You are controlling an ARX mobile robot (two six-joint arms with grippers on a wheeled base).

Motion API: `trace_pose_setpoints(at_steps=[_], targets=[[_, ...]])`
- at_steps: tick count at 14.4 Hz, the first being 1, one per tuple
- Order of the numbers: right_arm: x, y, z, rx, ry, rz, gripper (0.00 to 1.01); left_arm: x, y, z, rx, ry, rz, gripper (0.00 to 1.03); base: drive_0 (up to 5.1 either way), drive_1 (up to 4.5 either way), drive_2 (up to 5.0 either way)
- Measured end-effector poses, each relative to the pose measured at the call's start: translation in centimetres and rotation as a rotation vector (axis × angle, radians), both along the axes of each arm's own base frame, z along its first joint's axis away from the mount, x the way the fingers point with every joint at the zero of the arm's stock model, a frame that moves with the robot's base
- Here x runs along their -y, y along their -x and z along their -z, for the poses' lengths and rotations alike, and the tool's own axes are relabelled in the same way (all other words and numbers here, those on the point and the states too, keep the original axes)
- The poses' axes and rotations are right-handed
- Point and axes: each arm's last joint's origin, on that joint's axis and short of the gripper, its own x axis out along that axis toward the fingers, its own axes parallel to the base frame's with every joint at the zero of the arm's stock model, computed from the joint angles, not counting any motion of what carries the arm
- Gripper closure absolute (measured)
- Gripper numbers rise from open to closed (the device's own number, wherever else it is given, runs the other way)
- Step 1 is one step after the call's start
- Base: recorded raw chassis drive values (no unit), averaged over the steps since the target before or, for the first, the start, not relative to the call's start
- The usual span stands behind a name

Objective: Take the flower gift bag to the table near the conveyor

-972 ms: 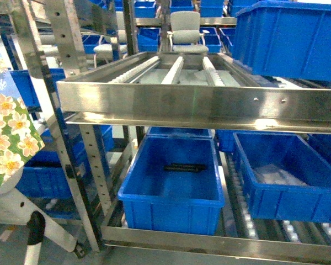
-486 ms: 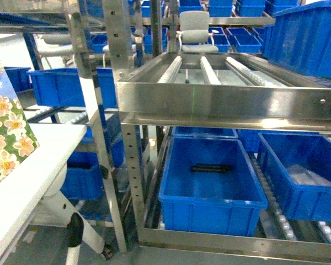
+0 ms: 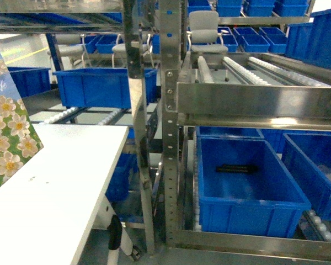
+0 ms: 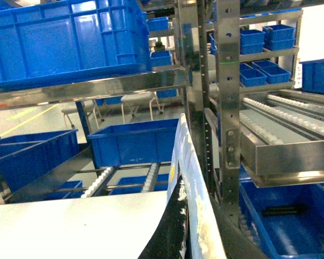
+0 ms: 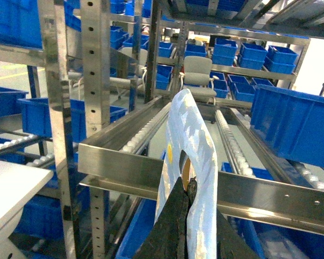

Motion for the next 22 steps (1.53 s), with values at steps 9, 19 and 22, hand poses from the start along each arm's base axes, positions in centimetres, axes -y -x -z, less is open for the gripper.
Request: trace_pose_setpoints(at_steps=[9, 19, 22], targets=[[0.00, 0.00, 0.00, 0.000, 0.000, 0.000, 0.99, 0.00, 0.01, -0.03, 0.002, 0.001, 0.000, 1.01, -5.1, 2.37, 2.4], [0.00, 0.00, 0.02, -0.002, 0.000, 0.000, 0.99, 0.00, 0.00, 0.01, -0.001, 0.000, 0.000, 1.01, -5.0, 2.47, 2.5], [0.00, 0.00, -0.01, 0.001, 0.000, 0.000, 0.99, 0.00, 0.00, 0.01, -0.001, 0.000, -0.001, 1.01, -5.0, 2.48, 2.5]])
